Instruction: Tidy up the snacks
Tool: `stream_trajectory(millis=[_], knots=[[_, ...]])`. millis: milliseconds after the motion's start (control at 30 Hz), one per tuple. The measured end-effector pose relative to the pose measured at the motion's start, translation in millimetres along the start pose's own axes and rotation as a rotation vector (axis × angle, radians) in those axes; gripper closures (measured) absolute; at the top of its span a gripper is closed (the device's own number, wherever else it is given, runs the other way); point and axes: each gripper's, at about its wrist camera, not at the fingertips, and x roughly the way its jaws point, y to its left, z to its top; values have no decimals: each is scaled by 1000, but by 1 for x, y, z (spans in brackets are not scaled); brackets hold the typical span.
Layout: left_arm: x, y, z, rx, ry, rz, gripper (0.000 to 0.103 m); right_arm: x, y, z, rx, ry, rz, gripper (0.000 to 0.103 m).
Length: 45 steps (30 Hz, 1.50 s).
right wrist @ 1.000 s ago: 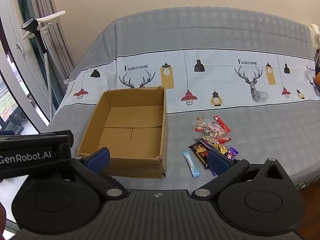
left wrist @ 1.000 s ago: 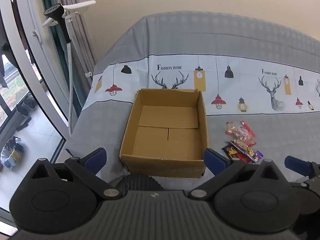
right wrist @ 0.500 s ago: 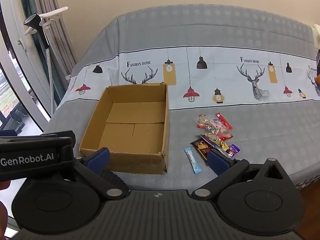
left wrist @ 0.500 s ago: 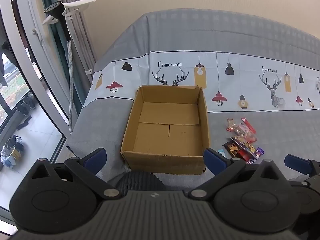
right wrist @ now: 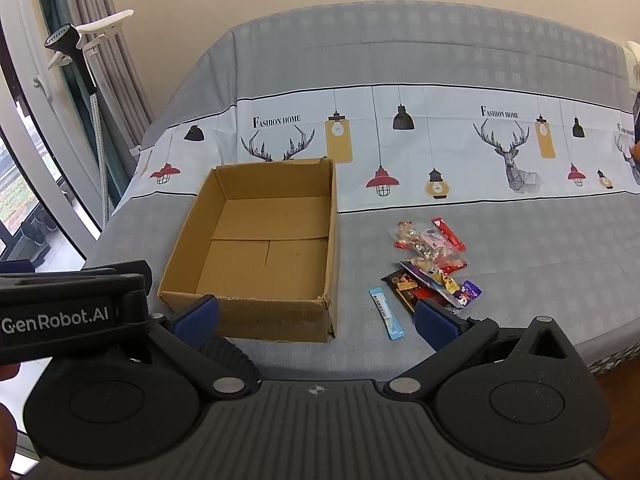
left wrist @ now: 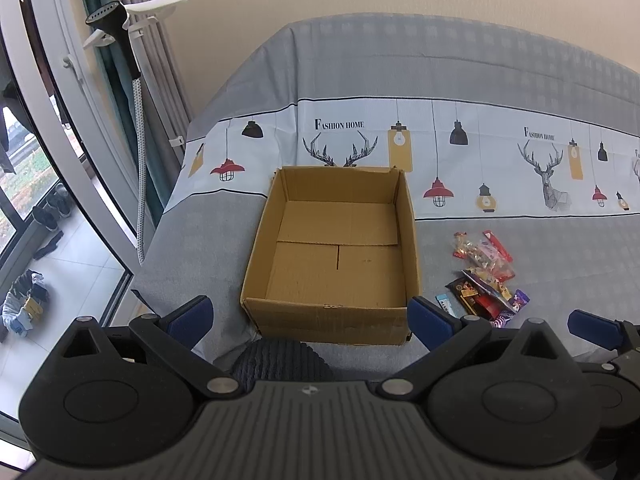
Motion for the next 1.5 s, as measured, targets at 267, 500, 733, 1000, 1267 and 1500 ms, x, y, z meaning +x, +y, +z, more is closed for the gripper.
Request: stream_trajectory(millis=[267, 500, 733, 1000, 1267, 1500], knots=[[0, -1, 0, 0, -2, 3, 0, 1, 0, 1, 0, -1, 6, 0], [1, 1, 0, -2, 4, 3, 0, 2, 0, 0, -6, 2, 8, 0], [2, 3, -2, -4, 7, 2, 0, 4, 1, 0, -9, 8, 9, 0], [4, 5, -4, -8, 10, -1, 0, 6, 3, -1, -16, 12, 8, 0], [4, 6, -7, -9, 7, -2, 0, 6, 4, -2, -18, 11, 9, 0], [6, 5, -8, -9, 13, -10, 0, 6, 4, -3, -19, 14, 7, 0]])
